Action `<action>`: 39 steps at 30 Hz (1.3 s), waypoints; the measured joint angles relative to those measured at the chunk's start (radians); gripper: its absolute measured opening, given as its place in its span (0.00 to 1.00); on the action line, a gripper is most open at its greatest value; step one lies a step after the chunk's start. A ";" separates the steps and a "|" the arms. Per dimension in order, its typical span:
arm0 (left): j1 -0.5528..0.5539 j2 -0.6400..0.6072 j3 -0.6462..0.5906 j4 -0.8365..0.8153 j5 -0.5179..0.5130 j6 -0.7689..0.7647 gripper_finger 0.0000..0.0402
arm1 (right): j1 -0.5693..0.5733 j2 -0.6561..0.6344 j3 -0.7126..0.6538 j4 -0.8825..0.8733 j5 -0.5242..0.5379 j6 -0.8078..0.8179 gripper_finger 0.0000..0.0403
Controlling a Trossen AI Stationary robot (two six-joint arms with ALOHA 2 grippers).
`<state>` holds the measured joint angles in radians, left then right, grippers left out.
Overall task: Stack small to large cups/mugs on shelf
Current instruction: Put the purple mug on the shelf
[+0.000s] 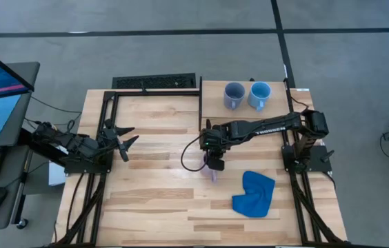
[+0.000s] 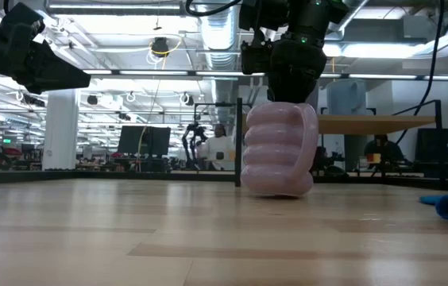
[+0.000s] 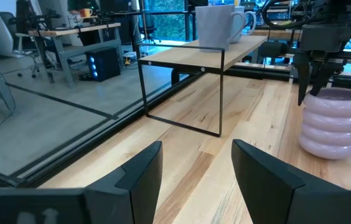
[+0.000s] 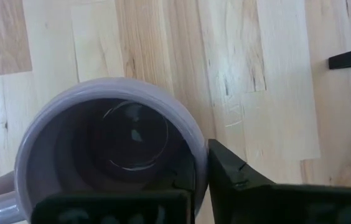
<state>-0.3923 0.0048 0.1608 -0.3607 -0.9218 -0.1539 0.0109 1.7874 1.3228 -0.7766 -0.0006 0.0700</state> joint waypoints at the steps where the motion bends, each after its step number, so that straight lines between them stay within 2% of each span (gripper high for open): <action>1: 0.000 0.000 0.000 0.000 0.000 0.000 0.46 | 0.000 0.000 0.000 0.000 0.001 0.000 0.08; 8: 0.000 0.000 0.000 0.000 0.000 0.000 0.46 | 0.000 0.000 0.000 0.000 0.000 0.000 0.11; 13: 0.000 0.000 0.000 0.000 0.000 0.000 0.46 | 0.000 0.000 0.000 0.000 0.000 0.000 0.08; 22: 0.000 0.000 0.000 0.000 0.000 0.000 0.46 | 0.000 0.000 0.000 -0.001 0.000 0.000 0.10; 39: 0.000 0.000 0.000 0.000 0.000 0.000 0.46 | 0.000 0.000 0.000 -0.001 0.000 -0.001 0.08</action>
<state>-0.3922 0.0048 0.1608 -0.3609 -0.9218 -0.1539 0.0109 1.7874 1.3228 -0.7776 -0.0002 0.0692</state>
